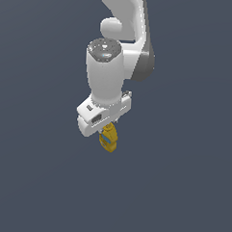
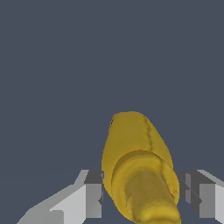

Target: Pick up the object and move it to a goal position.

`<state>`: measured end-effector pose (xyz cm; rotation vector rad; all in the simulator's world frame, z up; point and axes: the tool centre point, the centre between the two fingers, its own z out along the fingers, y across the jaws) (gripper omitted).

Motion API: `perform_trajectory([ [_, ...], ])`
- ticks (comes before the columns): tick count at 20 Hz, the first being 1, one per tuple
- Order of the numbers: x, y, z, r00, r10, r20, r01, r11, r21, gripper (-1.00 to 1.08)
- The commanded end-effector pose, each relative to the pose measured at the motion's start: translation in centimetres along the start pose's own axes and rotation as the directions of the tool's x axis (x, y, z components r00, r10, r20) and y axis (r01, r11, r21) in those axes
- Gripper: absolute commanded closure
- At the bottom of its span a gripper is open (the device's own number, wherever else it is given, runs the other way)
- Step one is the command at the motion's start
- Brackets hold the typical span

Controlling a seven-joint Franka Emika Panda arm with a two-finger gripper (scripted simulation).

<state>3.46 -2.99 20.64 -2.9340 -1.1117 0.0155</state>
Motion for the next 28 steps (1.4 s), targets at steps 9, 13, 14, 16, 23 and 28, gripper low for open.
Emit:
perform_trajectory([
  [9, -2.4, -5.1, -8.7, 1.000, 0.000, -0.006, 0.000, 1.000, -0.008, 1.08],
  [13, -3.5, -7.5, -12.3, 1.000, 0.000, -0.006, 0.000, 1.000, -0.008, 1.08],
  [14, -3.8, -8.1, -13.3, 1.000, 0.000, -0.006, 0.000, 1.000, -0.008, 1.08],
  [16, -4.4, -9.3, -15.3, 1.000, 0.000, -0.006, 0.000, 1.000, -0.008, 1.08],
  [23, -6.4, -13.5, -22.0, 1.000, -0.001, -0.007, 0.001, 1.000, -0.008, 1.08],
  [28, -7.4, -15.8, -25.9, 1.000, -0.001, -0.007, 0.001, 1.000, -0.008, 1.08],
])
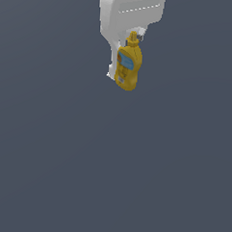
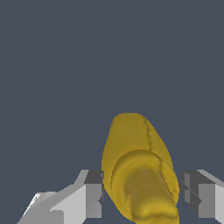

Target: Pick up the object and move it to a goal position.

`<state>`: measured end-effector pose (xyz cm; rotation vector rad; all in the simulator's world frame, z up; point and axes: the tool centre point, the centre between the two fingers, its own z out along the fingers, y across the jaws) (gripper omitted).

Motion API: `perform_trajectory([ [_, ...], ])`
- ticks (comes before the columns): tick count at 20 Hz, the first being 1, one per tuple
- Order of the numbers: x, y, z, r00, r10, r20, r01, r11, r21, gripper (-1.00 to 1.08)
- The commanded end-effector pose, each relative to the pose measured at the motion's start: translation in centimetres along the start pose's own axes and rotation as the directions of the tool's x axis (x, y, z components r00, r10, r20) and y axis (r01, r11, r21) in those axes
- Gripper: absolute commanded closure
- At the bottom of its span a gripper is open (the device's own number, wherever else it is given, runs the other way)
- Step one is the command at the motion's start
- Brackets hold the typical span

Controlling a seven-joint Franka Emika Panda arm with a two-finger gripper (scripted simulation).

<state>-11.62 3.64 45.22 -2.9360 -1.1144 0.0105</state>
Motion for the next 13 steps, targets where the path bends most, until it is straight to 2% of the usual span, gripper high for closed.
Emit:
perform_trajectory([
  [1, -0.5, -1.1, -2.1, 1.000, 0.000, -0.005, 0.000, 1.000, -0.004, 1.08],
  [7, -1.1, -2.6, -4.9, 1.000, 0.000, -0.005, 0.000, 1.000, -0.004, 1.08],
  [13, -1.3, -3.1, -5.8, 1.000, 0.001, -0.006, -0.001, 1.000, -0.004, 1.08],
])
